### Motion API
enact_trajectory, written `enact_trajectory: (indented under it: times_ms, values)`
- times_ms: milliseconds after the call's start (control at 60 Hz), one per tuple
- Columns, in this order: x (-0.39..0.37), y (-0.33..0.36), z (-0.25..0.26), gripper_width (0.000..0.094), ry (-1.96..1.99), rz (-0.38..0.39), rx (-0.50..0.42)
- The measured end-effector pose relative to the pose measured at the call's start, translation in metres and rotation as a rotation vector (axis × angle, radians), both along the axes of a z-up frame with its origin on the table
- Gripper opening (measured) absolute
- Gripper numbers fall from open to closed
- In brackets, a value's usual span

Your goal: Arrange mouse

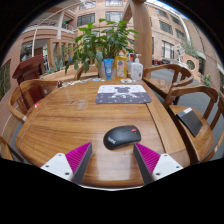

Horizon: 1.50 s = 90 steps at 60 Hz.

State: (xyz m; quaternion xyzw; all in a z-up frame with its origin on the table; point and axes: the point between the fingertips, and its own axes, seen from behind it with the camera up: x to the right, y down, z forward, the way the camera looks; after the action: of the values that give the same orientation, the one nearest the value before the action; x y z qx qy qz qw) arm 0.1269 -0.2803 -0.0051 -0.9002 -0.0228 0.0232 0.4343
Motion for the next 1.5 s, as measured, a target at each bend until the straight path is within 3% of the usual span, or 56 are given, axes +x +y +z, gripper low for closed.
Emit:
enact_trajectory:
  times_ms: [400,517,617,833,983,1067,1233,1333,1417,1500]
  values:
    - [-0.004,0.083,-0.006,0.0830,0.030,-0.053,-0.012]
    - [0.000,0.091,-0.008,0.0711,-0.061,-0.068,-0.014]
    - [-0.010,0.095,-0.010,0.0465,-0.049,-0.056,-0.012]
    - [-0.010,0.095,-0.008,0.0342,-0.044,-0.078,-0.012]
    - [-0.015,0.092,0.006,0.0342,-0.026,-0.055,-0.015]
    - [-0.025,0.099,0.060,0.0342,0.018,-0.023,0.070]
    - [-0.030,0.150,0.209,0.0342,0.073,0.036,0.348]
    - [-0.011,0.200,0.247,0.0340,0.052,0.003,0.448]
    - [0.006,0.258,0.240,0.0340,0.029,-0.040,0.425]
    - [0.020,0.300,0.191,0.0339,0.016,-0.066,0.334]
